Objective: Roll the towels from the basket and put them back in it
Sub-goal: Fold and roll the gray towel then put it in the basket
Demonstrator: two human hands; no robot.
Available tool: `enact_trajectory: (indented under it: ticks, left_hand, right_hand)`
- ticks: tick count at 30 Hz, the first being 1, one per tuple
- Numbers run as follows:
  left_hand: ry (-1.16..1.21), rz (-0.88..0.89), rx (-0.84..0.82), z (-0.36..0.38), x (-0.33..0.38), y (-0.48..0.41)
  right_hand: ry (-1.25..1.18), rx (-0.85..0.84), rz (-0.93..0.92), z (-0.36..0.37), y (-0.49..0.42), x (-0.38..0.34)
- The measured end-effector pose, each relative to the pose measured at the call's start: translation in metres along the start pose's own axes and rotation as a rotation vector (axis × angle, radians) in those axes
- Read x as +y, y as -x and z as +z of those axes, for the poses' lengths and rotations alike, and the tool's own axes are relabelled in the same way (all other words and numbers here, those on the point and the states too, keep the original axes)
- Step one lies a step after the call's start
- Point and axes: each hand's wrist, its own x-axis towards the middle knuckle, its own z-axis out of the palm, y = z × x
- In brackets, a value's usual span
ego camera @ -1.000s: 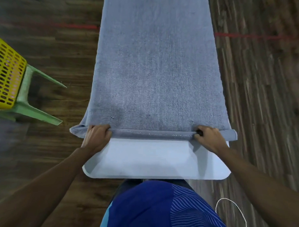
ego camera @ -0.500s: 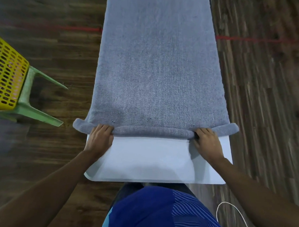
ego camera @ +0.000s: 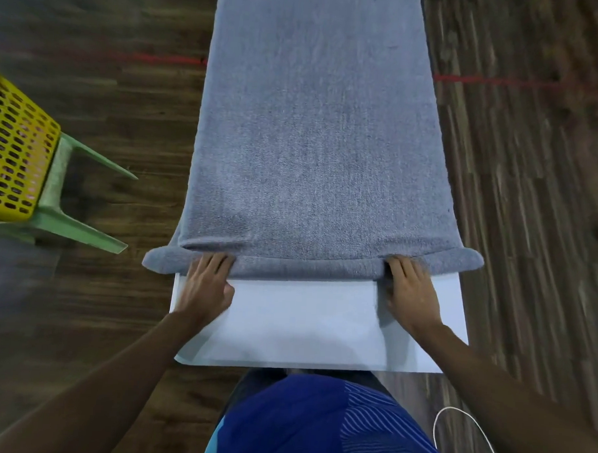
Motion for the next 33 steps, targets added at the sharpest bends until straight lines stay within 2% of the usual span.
enact_trajectory:
  ticks: [3,7,9,12,15,20,23,28,33]
  left_hand:
    - [-0.001,-0.031,-0.053,-0.009,0.003,-0.004]
    - [0.081,-0.083,-0.092,-0.018,0.002,-0.015]
    - [0.114,-0.131,-0.056,-0.017,0.000,-0.021]
    - [0.021,-0.163,0.084,-0.009,-0.001,-0.025]
    - [0.007,-0.077,0.154,-0.005,0.005,-0.021]
    - [-0.029,-0.016,0.011,-0.001,0.003,-0.012]
    - [-0.014,-0.048,-0.037,-0.012,0.004,-0.021]
    - [0.072,-0.120,-0.074,-0.021,0.000,-0.031]
    - [-0.017,-0.125,0.106,-0.010,-0.006,-0.033]
  right_hand:
    - [0.023,0.004,0.025,-0.005,-0.003,0.000]
    - [0.036,-0.073,0.053,-0.013,-0.014,0.008]
    - [0.085,-0.096,0.081,-0.011,-0.019,0.011]
    - [0.138,0.035,0.120,-0.008,-0.021,0.009]
    - [0.048,0.122,0.068,-0.006,-0.017,0.008]
    - [0.051,0.008,0.023,-0.001,-0.008,0.009]
    - [0.052,0.029,0.032,-0.009,-0.016,0.010]
    - [0.087,-0.136,0.068,-0.019,-0.034,0.016]
    - [0.049,0.097,0.094,-0.014,-0.038,0.014]
